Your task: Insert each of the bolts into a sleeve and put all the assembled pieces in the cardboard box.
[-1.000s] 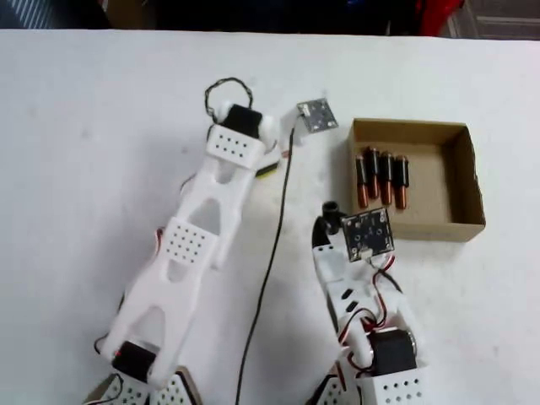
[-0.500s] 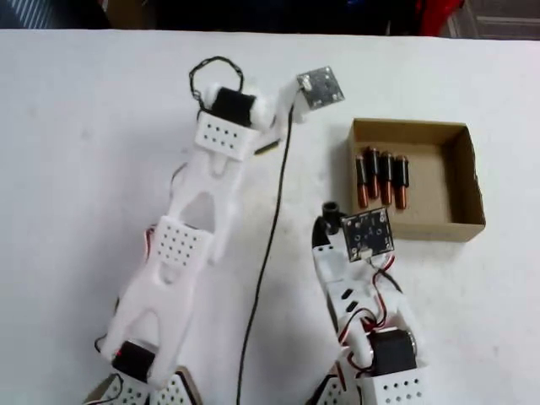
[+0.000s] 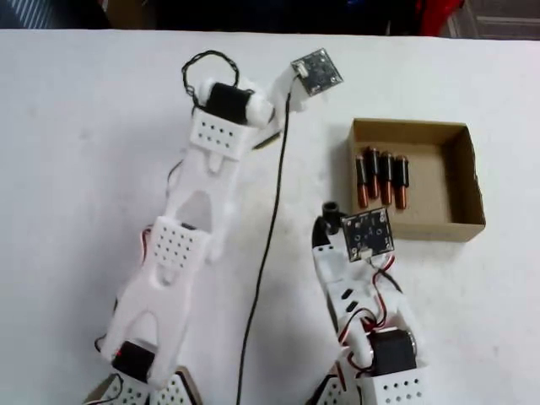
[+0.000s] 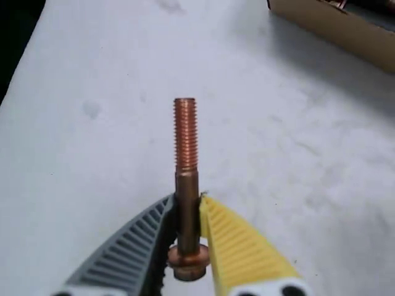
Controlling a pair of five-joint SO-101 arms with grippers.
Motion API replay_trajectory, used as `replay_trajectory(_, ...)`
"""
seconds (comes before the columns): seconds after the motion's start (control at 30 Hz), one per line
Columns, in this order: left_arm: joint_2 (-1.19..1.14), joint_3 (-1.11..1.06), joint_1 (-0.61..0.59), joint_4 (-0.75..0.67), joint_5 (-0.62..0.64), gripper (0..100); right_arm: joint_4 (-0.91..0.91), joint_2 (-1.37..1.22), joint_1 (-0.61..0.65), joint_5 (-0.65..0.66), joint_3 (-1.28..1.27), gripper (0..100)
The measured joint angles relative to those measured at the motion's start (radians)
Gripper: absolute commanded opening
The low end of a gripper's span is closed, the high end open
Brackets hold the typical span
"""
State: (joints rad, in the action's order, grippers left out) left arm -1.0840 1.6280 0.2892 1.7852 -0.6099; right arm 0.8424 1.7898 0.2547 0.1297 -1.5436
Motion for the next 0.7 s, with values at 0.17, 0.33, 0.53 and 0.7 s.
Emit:
replay_trajectory(0.17,0.003,0.0,0.0,0.0,0.0,2,0.0,0.0,0.0,0.0,0.0,1.6)
replay_trajectory(0.33,0.087,-0.005,0.0,0.0,0.0,2,0.0,0.0,0.0,0.0,0.0,1.6)
replay_trajectory(0.53,0.256,-0.238,0.0,0.0,0.0,2,0.0,0.0,0.0,0.0,0.0,1.6)
replay_trajectory(0.7,0.425,-0.52,0.0,0.0,0.0,2,0.0,0.0,0.0,0.0,0.0,1.6)
